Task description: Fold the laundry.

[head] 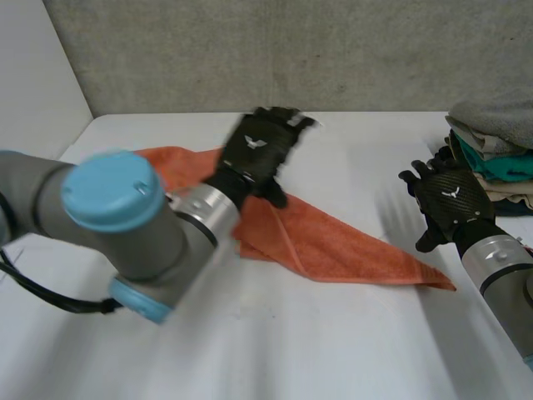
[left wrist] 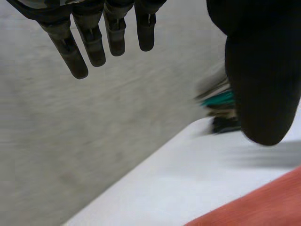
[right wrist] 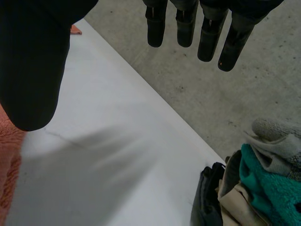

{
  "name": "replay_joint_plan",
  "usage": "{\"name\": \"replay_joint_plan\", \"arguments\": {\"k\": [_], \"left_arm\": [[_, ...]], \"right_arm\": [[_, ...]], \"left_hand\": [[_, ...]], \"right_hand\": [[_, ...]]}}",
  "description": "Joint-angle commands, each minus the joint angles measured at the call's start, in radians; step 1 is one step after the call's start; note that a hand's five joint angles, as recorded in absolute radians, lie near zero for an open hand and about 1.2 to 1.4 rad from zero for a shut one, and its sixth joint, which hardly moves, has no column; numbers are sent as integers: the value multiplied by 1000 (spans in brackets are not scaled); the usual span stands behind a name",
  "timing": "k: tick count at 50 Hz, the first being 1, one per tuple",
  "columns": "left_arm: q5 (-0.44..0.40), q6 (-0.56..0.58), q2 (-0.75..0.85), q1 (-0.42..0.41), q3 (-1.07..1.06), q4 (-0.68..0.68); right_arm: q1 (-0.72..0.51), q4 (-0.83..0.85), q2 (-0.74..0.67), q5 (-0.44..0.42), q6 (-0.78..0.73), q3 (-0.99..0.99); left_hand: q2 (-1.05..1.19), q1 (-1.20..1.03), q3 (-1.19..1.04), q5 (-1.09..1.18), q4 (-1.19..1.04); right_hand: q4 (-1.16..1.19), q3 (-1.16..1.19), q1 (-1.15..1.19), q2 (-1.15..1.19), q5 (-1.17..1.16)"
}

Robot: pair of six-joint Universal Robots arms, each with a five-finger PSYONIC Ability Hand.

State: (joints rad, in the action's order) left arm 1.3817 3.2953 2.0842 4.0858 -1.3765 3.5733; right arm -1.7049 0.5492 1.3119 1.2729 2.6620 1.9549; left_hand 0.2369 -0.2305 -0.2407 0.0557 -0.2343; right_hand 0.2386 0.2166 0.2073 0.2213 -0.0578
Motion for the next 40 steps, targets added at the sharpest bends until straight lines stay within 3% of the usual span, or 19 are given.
{"name": "replay_joint_plan", "arguments": {"k": [1,8,10,21,27,30,34,40], "left_arm": [[-36,73,63,197,89,-27],[-229,159,263,260,295,-152],[-279,193,336,274,376,-177],[-299,302,577,281,648,-238],[-302,360,608,288,668,-261],[-300,398,617,291,668,-266],[-293,422,620,291,666,-274],[-285,455,631,294,665,-274]], "right_arm": [[1,-210,46,0,-2,-45],[-10,-582,86,0,-22,-120],[-10,-616,89,-4,-24,-120],[-48,-445,-43,42,-85,-79],[-59,-376,-106,132,-109,-83],[-61,-356,-124,138,-112,-85],[-61,-347,-129,135,-111,-86],[-68,-299,-135,132,-113,-85]], "left_hand": [[71,-77,-67,77,-73],[103,-109,-99,109,-105],[106,-112,-102,112,-108],[235,-241,-231,241,-237],[320,-326,-316,327,-323],[332,-338,-328,338,-334],[496,-502,-492,502,-498],[857,-863,-853,864,-860]], "right_hand": [[-64,-42,-33,-47,58],[-64,-42,-33,-47,58],[-64,-42,-33,-47,58],[-64,-42,-33,-47,58],[-64,-42,-33,-47,58],[-60,-38,-29,-43,54],[125,147,156,142,-131],[720,742,751,737,-726]]}}
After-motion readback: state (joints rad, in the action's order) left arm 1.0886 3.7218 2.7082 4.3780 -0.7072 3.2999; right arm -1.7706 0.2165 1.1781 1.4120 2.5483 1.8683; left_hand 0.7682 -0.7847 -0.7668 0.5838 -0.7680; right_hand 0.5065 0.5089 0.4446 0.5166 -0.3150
